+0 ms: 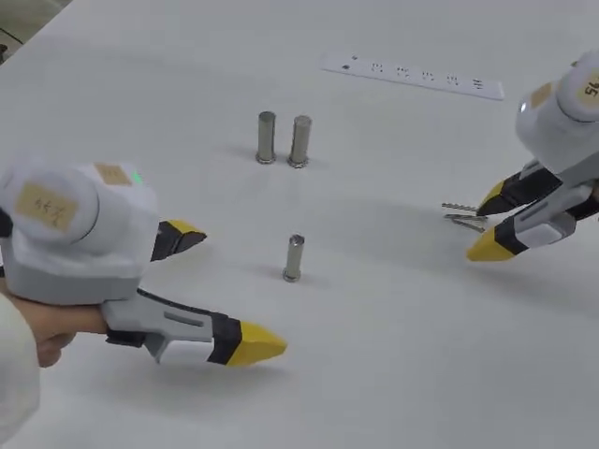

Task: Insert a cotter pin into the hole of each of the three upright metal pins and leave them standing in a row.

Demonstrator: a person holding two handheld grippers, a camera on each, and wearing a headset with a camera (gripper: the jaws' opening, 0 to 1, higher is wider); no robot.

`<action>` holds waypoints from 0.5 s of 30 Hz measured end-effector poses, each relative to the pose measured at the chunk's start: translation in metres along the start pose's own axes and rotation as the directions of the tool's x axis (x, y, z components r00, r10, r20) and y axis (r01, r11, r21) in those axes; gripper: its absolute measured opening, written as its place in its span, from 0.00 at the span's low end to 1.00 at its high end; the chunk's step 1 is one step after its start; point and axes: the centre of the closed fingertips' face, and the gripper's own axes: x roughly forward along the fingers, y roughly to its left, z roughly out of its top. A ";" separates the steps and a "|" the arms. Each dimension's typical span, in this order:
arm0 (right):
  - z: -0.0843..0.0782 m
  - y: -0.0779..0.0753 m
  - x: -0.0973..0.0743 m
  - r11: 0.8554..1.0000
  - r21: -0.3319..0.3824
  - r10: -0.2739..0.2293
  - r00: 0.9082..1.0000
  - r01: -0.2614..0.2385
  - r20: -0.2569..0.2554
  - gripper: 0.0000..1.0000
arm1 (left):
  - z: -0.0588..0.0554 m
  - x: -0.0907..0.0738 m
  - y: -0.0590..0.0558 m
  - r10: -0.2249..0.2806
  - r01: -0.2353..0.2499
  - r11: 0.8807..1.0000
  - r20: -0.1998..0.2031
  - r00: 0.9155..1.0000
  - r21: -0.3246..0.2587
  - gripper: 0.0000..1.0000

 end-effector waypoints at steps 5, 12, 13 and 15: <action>-0.004 -0.003 0.007 1.000 0.021 0.011 1.000 -0.011 -0.016 0.40 | 0.012 0.000 0.002 0.001 -0.001 1.000 0.041 0.999 0.006 0.91; -0.004 -0.008 0.009 0.998 0.055 0.013 1.000 -0.013 -0.006 0.34 | 0.014 -0.001 0.005 0.017 -0.018 1.000 0.045 0.999 0.020 0.86; -0.004 -0.009 0.009 0.998 0.061 0.014 1.000 -0.013 -0.002 0.33 | 0.015 -0.001 0.005 0.019 -0.021 0.999 0.049 0.999 0.026 0.86; -0.004 -0.010 0.009 0.997 0.080 0.009 1.000 -0.009 0.004 0.31 | 0.017 -0.003 0.004 0.021 -0.023 0.999 0.062 0.998 0.030 0.86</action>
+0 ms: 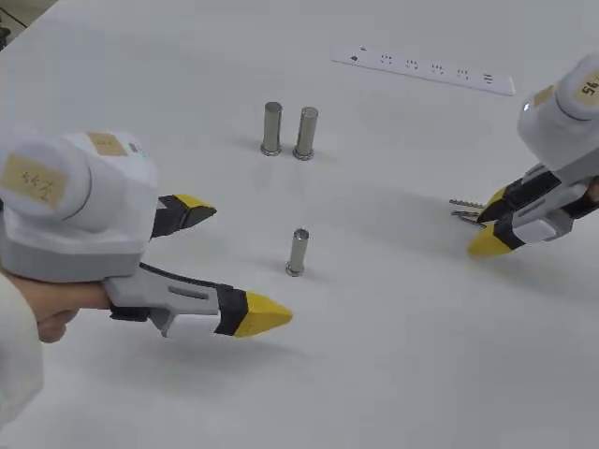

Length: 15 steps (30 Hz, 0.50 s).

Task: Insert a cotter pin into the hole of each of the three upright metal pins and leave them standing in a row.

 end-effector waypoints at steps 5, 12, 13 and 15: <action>-0.001 -0.001 0.002 0.998 -0.049 -0.030 0.999 0.029 -0.019 0.29 | 0.005 0.000 -0.001 0.004 -0.004 1.000 0.022 1.000 -0.026 0.84; -0.001 -0.002 0.003 0.996 -0.080 -0.051 0.997 0.046 -0.058 0.28 | 0.003 0.001 -0.006 -0.017 0.018 0.999 0.010 1.000 -0.046 0.85; -0.001 -0.002 0.003 0.996 -0.080 -0.052 0.997 0.047 -0.060 0.27 | 0.003 0.001 -0.007 -0.019 0.020 0.999 0.011 1.000 -0.046 0.85; -0.001 0.001 0.004 0.994 -0.105 -0.048 0.997 0.040 -0.066 0.25 | 0.002 0.001 -0.008 -0.021 0.021 0.999 0.008 1.000 -0.045 0.86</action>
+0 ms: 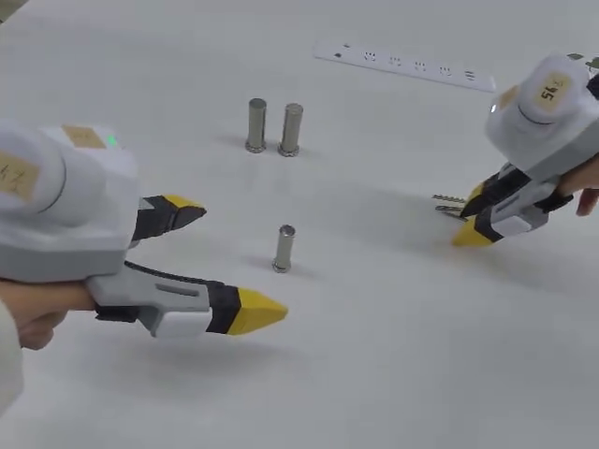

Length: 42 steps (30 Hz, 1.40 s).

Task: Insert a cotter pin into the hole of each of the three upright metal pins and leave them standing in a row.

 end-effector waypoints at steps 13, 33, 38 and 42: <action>0.004 -0.005 0.003 0.999 -0.029 -0.042 0.998 0.040 -0.044 0.05 | -0.003 -0.004 -0.005 0.006 -0.006 1.000 -0.006 1.000 -0.008 0.86; 0.003 -0.006 0.002 0.998 0.037 -0.057 0.997 0.059 -0.054 0.02 | -0.009 -0.004 -0.014 -0.012 0.011 1.000 -0.029 1.000 -0.022 0.84; 0.003 -0.003 -0.004 0.997 0.038 -0.061 0.997 0.063 -0.051 0.02 | -0.010 -0.006 -0.011 -0.008 0.006 0.999 -0.032 0.999 -0.042 0.85; 0.006 -0.001 -0.012 0.997 0.016 -0.077 0.996 0.078 -0.041 0.02 | -0.011 -0.006 -0.009 -0.008 0.007 0.999 -0.041 0.999 -0.032 0.84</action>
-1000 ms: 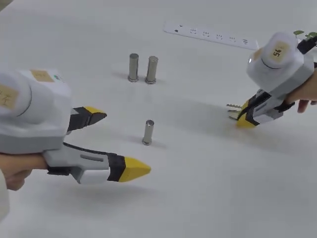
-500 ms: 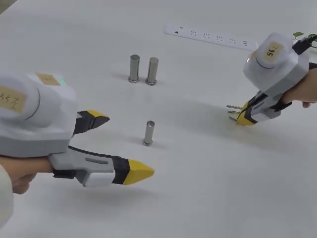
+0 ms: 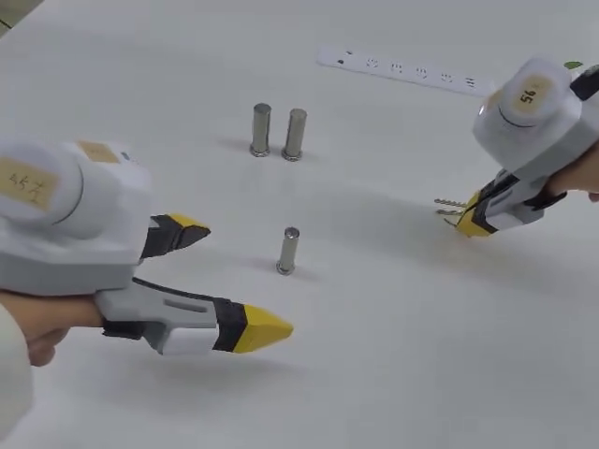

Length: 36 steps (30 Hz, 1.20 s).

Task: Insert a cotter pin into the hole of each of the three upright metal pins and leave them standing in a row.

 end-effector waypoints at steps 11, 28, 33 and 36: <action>0.020 0.014 -0.027 0.999 0.002 -0.046 0.993 0.046 0.109 0.02 | -0.005 -0.002 -0.002 -0.016 0.017 1.000 -0.033 0.999 0.018 0.80; 0.040 0.065 -0.041 0.994 0.056 -0.101 0.954 0.089 0.283 0.02 | -0.002 -0.004 -0.010 -0.057 0.056 0.998 -0.036 0.998 -0.025 0.76; 0.040 0.074 -0.041 0.994 0.045 -0.112 0.948 0.103 0.299 0.02 | 0.003 -0.003 -0.011 -0.065 0.064 0.997 -0.031 0.997 -0.032 0.70; 0.043 0.080 -0.043 0.993 0.042 -0.118 0.942 0.111 0.315 0.02 | 0.006 -0.001 -0.012 -0.071 0.069 0.996 -0.034 0.997 -0.048 0.68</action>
